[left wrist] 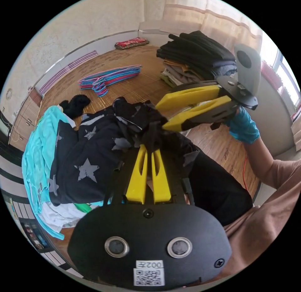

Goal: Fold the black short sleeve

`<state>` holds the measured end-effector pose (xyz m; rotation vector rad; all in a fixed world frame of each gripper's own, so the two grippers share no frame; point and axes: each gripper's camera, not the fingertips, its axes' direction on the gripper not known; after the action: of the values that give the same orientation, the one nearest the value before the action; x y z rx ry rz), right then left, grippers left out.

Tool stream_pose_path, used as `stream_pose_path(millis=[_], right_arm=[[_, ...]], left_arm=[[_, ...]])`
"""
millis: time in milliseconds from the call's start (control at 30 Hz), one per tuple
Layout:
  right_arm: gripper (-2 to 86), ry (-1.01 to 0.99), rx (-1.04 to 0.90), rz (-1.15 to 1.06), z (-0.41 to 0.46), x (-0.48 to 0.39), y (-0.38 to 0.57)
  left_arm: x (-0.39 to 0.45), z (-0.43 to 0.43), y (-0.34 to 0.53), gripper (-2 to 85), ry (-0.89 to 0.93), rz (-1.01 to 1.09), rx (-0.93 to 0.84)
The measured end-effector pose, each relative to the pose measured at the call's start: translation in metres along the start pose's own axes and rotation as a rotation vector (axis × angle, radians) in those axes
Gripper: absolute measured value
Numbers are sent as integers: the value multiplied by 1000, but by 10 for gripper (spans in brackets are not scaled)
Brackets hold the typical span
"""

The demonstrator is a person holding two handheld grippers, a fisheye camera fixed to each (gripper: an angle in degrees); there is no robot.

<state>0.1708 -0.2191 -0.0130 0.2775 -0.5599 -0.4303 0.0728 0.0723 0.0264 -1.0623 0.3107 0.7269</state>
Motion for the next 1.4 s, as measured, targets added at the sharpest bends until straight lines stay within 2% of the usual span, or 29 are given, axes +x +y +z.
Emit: stream_pose_path(millis=[167,300,367,467,700,1000,1200,1400], right_arm=[[136,-95,-110,14,20,-10,13],[91,10,-185,-10,45,-17,12],[32,78,-146,20,46,-7,7],[3,142,-37,50,37,11,-2],[7,163,133,35,40,32,-34],[103,122,173,43,35,79,-58],[77,84,237,-8,36,91,-78],[7,45,301,-89,41,99,-107]], left_arm=[[-3,-3,2,-7,4,-22,7],[-3,-8,2,-5,1,-10,20],[-3,-12,3,-6,-14,-3,27],[-6,-20,4,-8,-10,3,52],[-16,-28,-9,-9,54,12,149],[-32,-37,-32,-10,57,31,232],[-47,-54,-33,-12,0,0,309],[-66,-59,-46,-5,-8,-18,345]])
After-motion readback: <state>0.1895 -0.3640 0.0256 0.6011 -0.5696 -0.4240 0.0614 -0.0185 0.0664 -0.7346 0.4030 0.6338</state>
